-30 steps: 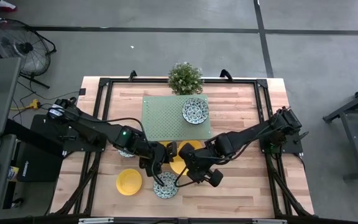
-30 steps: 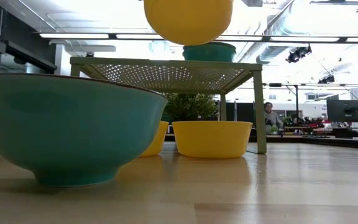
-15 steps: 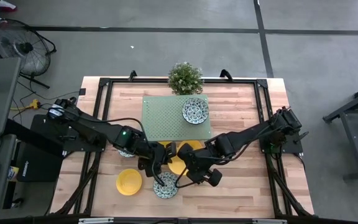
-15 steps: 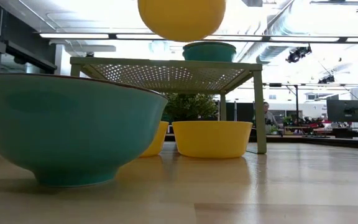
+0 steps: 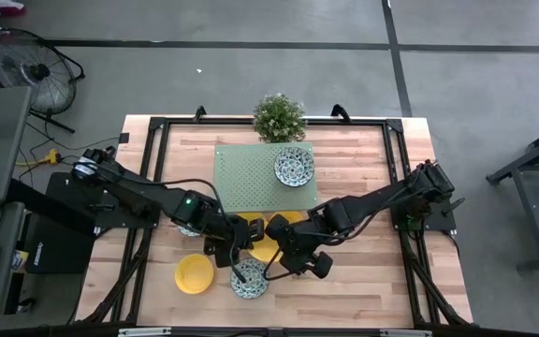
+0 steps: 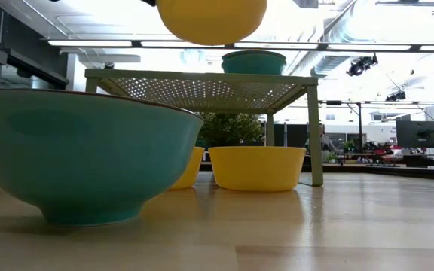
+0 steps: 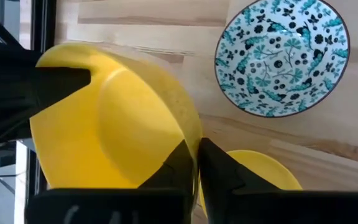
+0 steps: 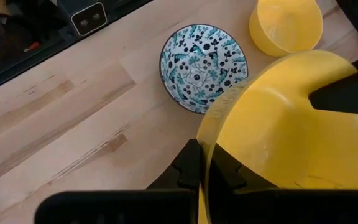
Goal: Pick & Place Mini bowls
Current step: Put the yellow bowl on the shelf
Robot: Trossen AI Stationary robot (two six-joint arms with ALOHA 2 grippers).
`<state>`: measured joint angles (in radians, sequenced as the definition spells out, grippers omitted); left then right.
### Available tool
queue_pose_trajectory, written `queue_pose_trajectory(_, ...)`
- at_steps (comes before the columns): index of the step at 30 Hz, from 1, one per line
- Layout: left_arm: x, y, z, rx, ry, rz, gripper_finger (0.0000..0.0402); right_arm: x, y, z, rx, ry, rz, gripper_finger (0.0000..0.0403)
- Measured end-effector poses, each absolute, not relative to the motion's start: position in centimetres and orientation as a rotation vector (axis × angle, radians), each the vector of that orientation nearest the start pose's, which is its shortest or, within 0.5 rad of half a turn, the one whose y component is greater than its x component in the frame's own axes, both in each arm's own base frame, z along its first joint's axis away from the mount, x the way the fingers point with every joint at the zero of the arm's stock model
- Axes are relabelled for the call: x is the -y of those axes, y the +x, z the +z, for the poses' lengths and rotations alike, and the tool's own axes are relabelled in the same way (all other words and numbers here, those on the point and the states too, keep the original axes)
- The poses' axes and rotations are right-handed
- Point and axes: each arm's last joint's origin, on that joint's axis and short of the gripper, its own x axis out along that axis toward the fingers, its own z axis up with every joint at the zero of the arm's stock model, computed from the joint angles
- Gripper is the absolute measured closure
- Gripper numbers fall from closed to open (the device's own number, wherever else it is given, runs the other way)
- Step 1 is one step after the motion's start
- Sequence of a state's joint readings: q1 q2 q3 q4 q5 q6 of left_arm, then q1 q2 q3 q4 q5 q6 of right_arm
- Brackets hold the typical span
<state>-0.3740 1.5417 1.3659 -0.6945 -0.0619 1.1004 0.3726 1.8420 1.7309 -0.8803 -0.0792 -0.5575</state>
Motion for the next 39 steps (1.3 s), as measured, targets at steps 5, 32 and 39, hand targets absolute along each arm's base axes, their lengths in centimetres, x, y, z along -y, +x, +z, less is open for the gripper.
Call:
queue_pose_trajectory(5, 11.9, 30.8, 30.6, -0.622, 1.213, -0.745, 0.0397, -14.6, 36.5, 31.0, -0.858, -0.633, 0.684, 0.0397)
queue_pose_trajectory(32, 9.0, 30.2, 30.2, -0.915, 1.103, -0.474, 0.0401, -13.0, 24.1, 39.4, -1.005, -0.195, 0.027, 0.0222)
queue_pose_trajectory(39, 6.3, 29.6, 33.3, -0.989, 0.932, -0.371, 0.0401, -14.9, 22.8, 39.2, -1.023, -0.147, 0.043, 0.0221)
